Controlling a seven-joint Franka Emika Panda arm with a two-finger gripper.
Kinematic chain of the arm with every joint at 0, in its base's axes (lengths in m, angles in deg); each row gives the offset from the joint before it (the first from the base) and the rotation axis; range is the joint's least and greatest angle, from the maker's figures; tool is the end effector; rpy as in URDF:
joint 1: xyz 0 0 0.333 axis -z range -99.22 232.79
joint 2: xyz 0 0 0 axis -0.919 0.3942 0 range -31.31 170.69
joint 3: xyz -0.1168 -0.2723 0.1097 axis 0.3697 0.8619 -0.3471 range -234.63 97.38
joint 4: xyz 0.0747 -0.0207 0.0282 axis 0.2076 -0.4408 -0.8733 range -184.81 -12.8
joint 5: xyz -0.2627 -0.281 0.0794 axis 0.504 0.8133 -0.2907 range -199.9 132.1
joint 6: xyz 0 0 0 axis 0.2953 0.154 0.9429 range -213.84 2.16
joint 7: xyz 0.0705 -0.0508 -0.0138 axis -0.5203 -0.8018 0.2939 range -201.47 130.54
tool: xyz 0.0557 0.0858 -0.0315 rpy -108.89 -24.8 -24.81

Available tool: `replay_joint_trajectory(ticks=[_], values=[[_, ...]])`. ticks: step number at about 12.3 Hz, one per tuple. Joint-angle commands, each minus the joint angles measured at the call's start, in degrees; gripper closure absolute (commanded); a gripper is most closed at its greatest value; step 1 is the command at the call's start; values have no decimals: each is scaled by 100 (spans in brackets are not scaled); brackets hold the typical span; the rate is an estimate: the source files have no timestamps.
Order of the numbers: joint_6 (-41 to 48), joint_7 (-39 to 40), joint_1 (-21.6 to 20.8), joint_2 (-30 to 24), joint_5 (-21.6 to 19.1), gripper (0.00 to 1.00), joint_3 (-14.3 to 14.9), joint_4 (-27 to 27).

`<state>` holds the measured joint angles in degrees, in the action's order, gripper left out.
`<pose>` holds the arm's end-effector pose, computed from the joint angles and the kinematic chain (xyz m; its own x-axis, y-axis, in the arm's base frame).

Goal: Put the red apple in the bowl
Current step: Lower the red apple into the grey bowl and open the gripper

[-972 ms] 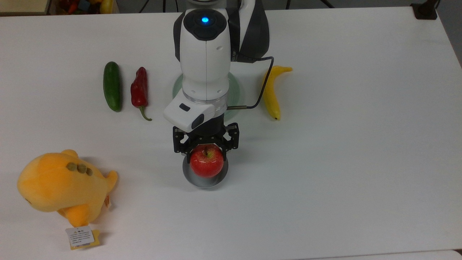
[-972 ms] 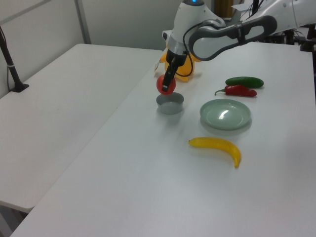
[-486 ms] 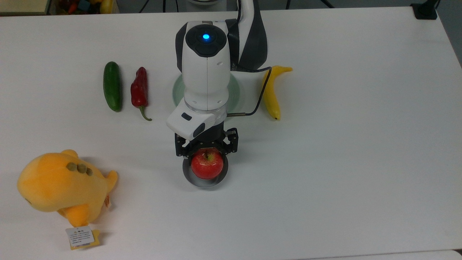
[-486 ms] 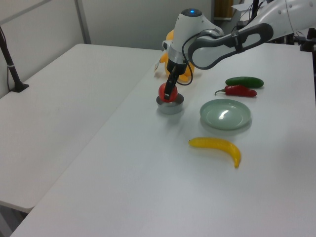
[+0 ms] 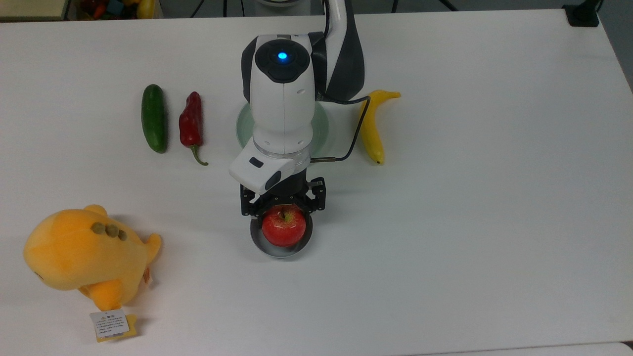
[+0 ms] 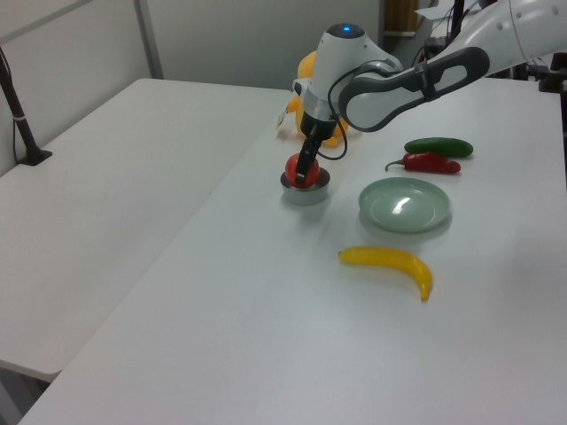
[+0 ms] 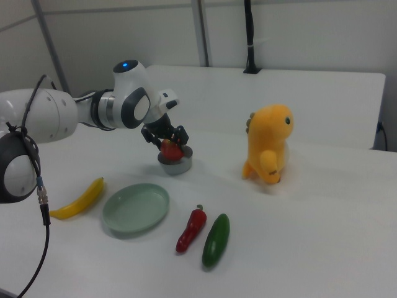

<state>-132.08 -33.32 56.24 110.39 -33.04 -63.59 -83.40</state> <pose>0.7623 0.0909 0.3559 0.9357 0.1761 0.3059 0.1583 -0.9840 0.0823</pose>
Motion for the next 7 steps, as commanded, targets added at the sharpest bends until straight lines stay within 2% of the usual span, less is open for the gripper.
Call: replay_joint_trajectory(ticks=[1,4,7], values=[[-141,146,-62,-106,-51,0,68,-178],[-132,146,-62,-159,-51,0,68,-178],[-35,111,-62,-579,-51,0,68,-379]])
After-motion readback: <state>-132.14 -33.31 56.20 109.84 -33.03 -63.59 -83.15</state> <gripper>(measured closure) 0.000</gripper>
